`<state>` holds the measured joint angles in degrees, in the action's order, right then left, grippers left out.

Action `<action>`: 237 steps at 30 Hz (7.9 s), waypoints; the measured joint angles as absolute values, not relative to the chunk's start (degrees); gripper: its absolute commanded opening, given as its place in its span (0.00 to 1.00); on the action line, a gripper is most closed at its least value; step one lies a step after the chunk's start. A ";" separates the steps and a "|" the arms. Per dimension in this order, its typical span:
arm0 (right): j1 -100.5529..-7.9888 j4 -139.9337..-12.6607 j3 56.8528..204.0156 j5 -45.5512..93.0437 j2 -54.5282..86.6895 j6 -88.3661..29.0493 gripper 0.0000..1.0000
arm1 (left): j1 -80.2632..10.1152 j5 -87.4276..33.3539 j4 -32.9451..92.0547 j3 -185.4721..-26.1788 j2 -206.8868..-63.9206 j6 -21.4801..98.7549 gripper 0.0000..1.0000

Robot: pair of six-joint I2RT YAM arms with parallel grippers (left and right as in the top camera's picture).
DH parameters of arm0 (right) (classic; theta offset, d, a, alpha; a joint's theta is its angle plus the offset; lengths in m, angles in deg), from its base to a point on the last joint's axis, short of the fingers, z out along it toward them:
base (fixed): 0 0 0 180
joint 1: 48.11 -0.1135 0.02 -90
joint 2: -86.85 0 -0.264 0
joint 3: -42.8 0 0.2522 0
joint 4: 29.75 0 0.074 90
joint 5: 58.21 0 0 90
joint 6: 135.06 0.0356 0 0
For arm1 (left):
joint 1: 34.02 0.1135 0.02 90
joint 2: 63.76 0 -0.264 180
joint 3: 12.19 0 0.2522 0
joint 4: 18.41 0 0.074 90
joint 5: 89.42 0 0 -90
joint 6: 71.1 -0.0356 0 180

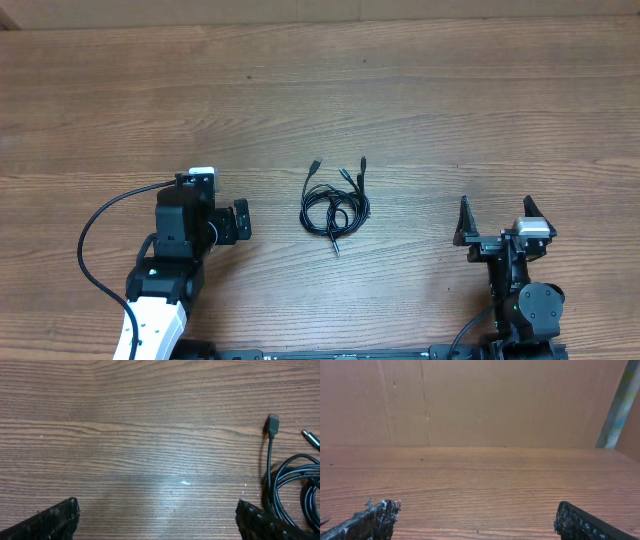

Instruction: Untangle cables

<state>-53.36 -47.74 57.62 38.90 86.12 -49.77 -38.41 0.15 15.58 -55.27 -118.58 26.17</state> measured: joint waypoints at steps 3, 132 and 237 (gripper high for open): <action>-53.34 -47.72 57.62 38.90 86.12 -49.79 1.00 | -38.41 0.15 15.60 -55.27 -118.58 26.17 1.00; -53.36 -47.74 57.62 39.30 86.12 -49.79 1.00 | -62.76 -5.70 38.02 -79.68 -151.33 49.66 1.00; -53.36 -47.76 57.62 39.32 86.12 -49.81 1.00 | -68.55 4.31 37.67 -84.91 -162.93 78.25 0.04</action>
<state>-53.36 -47.76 57.62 39.32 86.12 -49.81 -68.55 4.31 37.67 -84.91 -162.93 78.25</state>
